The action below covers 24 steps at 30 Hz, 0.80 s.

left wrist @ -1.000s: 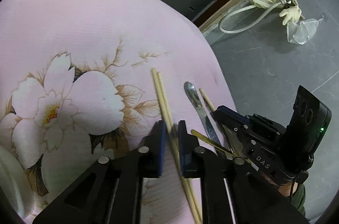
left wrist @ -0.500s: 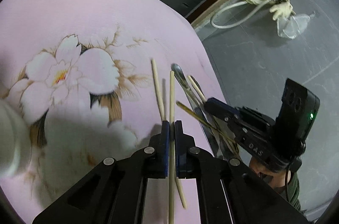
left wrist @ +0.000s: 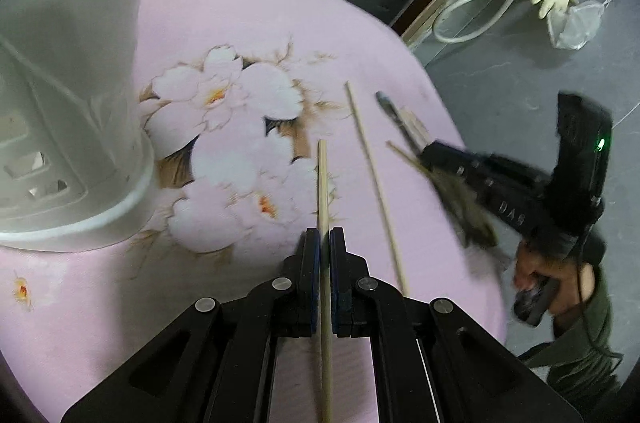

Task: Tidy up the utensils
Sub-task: 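Close the left tool on a chopstick while the right tool grasps a chopstick, then lift both chopsticks and carry them over the white caddy with both tools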

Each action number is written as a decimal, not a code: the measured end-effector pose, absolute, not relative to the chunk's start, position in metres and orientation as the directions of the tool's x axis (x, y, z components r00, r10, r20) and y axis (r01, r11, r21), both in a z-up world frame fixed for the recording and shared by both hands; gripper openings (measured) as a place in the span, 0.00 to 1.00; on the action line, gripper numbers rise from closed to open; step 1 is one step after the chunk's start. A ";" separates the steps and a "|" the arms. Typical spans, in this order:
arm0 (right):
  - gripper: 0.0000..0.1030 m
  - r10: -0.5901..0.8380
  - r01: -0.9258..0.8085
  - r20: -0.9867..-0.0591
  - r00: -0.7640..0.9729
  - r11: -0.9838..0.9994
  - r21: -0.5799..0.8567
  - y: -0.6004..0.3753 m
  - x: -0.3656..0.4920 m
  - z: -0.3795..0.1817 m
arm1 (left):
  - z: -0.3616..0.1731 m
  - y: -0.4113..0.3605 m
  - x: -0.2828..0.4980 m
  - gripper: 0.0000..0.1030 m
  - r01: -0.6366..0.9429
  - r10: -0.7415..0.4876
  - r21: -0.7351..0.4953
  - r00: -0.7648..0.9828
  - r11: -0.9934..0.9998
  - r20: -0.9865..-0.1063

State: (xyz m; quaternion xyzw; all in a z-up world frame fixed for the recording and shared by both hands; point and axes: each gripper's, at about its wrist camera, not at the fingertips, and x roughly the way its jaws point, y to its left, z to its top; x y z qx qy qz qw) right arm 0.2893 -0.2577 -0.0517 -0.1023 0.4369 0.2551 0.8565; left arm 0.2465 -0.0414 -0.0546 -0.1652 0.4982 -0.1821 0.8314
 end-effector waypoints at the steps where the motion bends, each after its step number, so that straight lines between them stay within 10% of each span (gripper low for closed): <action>1: 0.03 0.329 -0.529 -0.805 0.493 0.848 0.023 -0.255 0.291 -0.052 | -0.055 -0.041 0.246 0.02 0.140 -0.469 -0.457 0.433 0.878 -0.770; 13: 0.04 0.283 -0.555 -0.866 0.412 0.832 0.008 -0.250 0.318 -0.058 | -0.052 -0.058 0.263 0.03 0.221 -0.435 -0.380 0.317 0.898 -0.843; 24: 0.03 0.400 -0.495 -0.698 0.594 0.866 0.074 -0.267 0.264 -0.026 | -0.024 -0.045 0.219 0.02 0.298 -0.523 -0.430 0.525 0.852 -0.671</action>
